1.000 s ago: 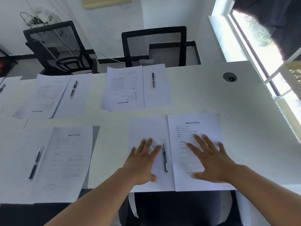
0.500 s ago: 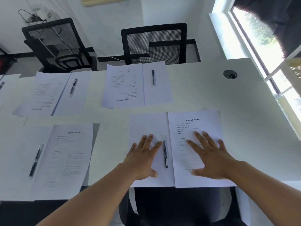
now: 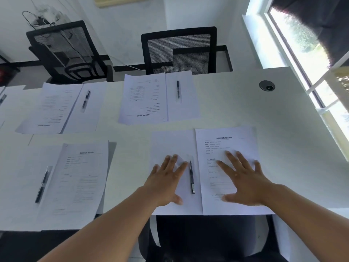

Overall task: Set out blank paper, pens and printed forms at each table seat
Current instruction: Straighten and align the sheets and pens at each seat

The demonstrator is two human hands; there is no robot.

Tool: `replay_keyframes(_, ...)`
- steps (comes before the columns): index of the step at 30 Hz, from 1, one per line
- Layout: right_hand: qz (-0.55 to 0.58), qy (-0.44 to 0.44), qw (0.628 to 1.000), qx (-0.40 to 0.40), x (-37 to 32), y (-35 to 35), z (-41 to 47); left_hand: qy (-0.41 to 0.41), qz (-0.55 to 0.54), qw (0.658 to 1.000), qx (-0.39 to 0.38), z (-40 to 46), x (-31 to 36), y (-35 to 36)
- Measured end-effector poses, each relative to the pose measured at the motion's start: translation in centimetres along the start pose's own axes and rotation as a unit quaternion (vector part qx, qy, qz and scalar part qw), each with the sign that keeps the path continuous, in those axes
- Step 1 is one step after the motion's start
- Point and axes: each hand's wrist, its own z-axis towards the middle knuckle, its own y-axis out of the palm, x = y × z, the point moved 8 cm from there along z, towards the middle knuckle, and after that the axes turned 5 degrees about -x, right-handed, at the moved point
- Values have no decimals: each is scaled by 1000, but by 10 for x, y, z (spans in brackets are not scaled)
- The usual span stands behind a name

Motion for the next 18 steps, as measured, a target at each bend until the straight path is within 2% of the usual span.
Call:
replay_keyframes(10, 0, 2, 1000, 11, -3, -7, -9, -17, 3, 1000, 5, -14, -6, -2)
replay_keyframes(18, -2, -13, 999, 31, -27, -34, -32, -44, -11, 999, 23, -57, -13, -20)
